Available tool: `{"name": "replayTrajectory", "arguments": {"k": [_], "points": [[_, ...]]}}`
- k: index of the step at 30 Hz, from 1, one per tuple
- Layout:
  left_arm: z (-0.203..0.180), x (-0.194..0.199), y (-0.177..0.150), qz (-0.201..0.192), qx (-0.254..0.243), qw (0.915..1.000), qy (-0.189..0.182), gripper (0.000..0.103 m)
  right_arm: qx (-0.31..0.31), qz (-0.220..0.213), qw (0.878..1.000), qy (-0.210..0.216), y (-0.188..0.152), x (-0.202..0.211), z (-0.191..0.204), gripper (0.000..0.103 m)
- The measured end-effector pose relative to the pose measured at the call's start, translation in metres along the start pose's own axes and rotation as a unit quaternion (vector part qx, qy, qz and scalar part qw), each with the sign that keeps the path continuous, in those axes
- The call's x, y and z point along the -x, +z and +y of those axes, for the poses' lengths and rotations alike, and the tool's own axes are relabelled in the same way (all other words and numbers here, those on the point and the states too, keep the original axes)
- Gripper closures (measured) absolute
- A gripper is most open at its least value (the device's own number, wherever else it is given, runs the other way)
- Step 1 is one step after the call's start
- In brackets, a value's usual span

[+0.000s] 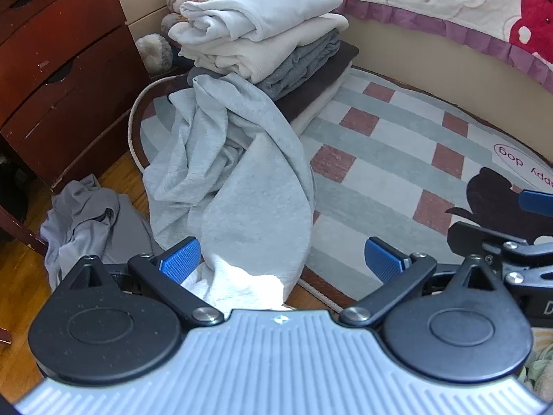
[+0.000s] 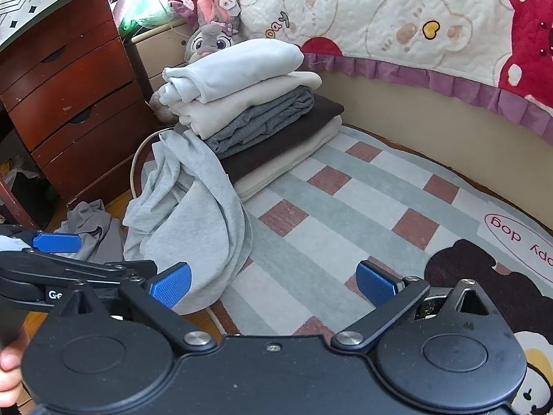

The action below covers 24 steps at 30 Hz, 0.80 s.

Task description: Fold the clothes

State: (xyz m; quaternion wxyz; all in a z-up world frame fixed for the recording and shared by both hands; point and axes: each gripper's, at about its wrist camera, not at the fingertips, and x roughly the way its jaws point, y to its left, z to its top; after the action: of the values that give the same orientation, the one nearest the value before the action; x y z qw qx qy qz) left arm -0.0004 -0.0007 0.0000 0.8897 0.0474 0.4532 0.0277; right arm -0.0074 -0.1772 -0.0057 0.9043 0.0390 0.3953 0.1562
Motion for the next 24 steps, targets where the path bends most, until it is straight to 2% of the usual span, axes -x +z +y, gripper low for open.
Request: {"name": "replayTrajectory", "arguments": {"k": [4, 8, 11, 21, 24], "points": [[-0.004, 0.002, -0.002, -0.008, -0.006, 0.9998, 0.014, 0.000, 0.000, -0.002, 1.000, 0.001, -0.001, 0.000, 0.002, 0.000], [0.000, 0.002, -0.003, -0.004, 0.005, 1.0000, -0.004, 0.000, 0.000, -0.001, 1.000, 0.002, -0.002, 0.001, 0.000, 0.000], [0.002, 0.000, 0.003, 0.009, 0.005, 0.9999, -0.007, 0.000, 0.000, 0.001, 1.000, 0.001, 0.000, 0.000, 0.001, 0.000], [0.004, -0.001, -0.003, 0.007, 0.002, 0.9999, -0.013, 0.000, 0.002, 0.005, 1.000, -0.002, 0.000, 0.002, 0.003, 0.000], [0.004, -0.001, -0.002, 0.007, 0.000, 0.9999, -0.012, 0.000, -0.002, -0.007, 1.000, -0.005, 0.006, 0.002, 0.006, 0.000]]}}
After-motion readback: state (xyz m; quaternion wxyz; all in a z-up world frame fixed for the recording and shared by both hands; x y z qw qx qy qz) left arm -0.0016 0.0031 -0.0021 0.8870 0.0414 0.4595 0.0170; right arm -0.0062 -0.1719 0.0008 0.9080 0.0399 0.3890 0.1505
